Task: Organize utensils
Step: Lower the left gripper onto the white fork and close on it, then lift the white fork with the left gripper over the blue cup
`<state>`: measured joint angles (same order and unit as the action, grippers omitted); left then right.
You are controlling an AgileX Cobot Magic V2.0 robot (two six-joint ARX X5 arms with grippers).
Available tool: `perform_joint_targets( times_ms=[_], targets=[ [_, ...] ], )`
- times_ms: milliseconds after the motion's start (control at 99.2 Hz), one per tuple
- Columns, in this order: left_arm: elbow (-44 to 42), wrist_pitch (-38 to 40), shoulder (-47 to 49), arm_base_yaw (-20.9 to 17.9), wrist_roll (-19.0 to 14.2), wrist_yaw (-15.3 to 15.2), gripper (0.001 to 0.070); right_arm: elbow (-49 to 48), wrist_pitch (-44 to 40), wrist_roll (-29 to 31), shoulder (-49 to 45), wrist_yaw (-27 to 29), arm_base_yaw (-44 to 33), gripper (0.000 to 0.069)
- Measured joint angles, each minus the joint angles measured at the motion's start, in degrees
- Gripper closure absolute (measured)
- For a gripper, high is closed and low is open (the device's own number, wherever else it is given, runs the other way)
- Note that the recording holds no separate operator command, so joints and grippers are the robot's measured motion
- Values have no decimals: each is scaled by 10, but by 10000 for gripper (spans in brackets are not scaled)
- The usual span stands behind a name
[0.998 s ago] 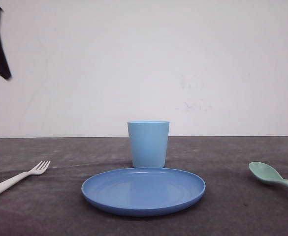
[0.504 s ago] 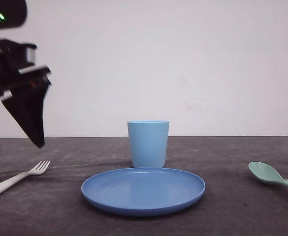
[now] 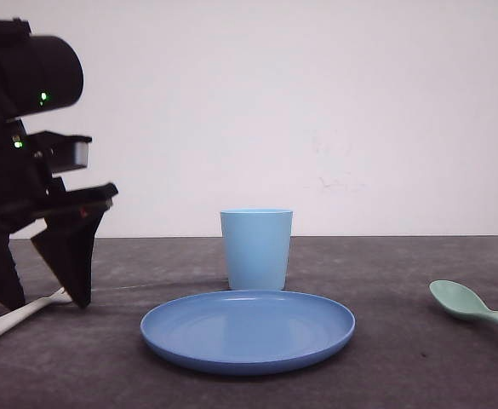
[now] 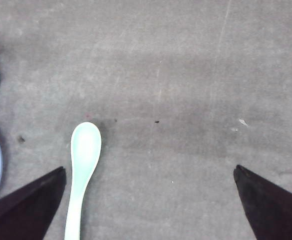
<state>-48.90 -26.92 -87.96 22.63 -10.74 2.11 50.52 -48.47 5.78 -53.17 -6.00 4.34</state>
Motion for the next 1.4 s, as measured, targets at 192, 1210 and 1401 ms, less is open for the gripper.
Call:
perform_joint_targets(
  times_ms=[192, 1210, 1401],
  targets=[
    [-4, 0, -7, 0, 0, -11, 351, 0, 0, 0, 0, 0, 0, 11],
    [-27, 189, 166, 27, -7, 78, 670, 0, 0, 0, 0, 0, 0, 11],
    [-29, 368, 177, 46, -20, 111, 670, 0, -3, 0, 0, 0, 0, 11]
  ],
)
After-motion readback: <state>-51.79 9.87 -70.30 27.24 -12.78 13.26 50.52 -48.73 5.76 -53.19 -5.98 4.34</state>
